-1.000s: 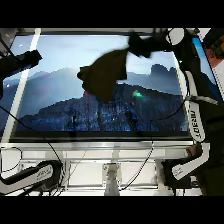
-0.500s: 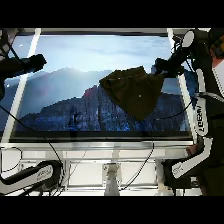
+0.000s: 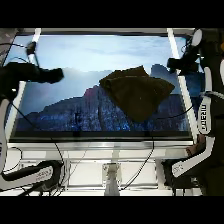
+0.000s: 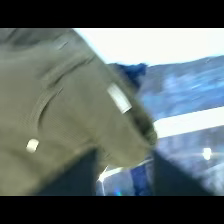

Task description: Fold the clothes and pants, and hang the long-sleeved shirts on hangers.

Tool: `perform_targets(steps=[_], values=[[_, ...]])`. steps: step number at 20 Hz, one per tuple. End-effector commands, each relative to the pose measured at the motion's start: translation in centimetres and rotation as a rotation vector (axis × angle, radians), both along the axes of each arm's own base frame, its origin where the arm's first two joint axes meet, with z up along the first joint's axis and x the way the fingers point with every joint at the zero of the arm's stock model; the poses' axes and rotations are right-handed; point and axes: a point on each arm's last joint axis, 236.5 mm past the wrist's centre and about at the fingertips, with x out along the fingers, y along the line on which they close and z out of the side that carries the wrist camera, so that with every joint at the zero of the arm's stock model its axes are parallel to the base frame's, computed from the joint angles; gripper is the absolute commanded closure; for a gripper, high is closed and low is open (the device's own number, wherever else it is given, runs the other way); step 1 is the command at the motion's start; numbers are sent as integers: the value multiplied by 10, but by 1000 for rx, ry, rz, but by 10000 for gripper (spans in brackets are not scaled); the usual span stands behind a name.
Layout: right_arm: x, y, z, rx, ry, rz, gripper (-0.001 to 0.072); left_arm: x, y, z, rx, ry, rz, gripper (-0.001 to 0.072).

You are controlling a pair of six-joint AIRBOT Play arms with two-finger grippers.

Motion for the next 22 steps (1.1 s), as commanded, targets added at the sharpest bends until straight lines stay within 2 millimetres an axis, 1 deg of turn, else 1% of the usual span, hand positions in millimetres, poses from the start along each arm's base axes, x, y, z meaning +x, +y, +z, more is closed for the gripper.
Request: perform_targets(steps=[1,2,3,4,5,6,7,8,10,11,12,13,14,15,16,17,19,20,22], values=[[4,-39,8,-28,-42,-37,678,-35,-94,-23,-71,64,-254,697],[4,-37,7,-3,-38,1,679,-45,-120,-32,-94,90,-313,697],[3,-27,6,58,-34,40,679,-54,-141,-41,-128,119,-351,698],[2,-9,6,153,-38,83,680,-61,-163,-48,-181,151,-380,698],[5,19,12,298,-65,128,680,-66,-180,-53,-238,174,-400,698],[7,45,24,440,-99,176,680,-71,-195,-56,-303,205,-412,698],[10,67,39,564,-141,229,679,-75,-204,-59,-359,241,-412,698],[10,80,52,652,-175,266,678,-80,-209,-63,-394,279,-420,698],[15,87,65,720,-217,268,675,-94,-211,-74,-402,350,-455,696],[22,85,67,717,-246,256,646,-96,-210,-79,-396,363,-458,695],[26,83,68,713,-263,248,537,-95,-212,-83,-393,365,-454,692],[27,84,69,712,-271,247,346,-93,-213,-87,-389,361,-445,619],[29,84,69,711,-277,245,261,-89,-214,-90,-385,353,-427,470],[29,84,69,711,-276,245,261,-86,-214,-94,-395,383,-379,377],[29,84,69,711,-276,245,261,-86,-214,-98,-410,428,-323,359],[29,84,69,711,-278,244,261,-85,-213,-102,-416,455,-294,325],[30,84,70,714,-283,244,261,-86,-213,-112,-422,500,-256,321],[30,86,72,723,-287,245,260,-85,-213,-116,-421,505,-247,253],[32,90,76,745,-300,248,260,-79,-212,-121,-431,527,-177,232]])
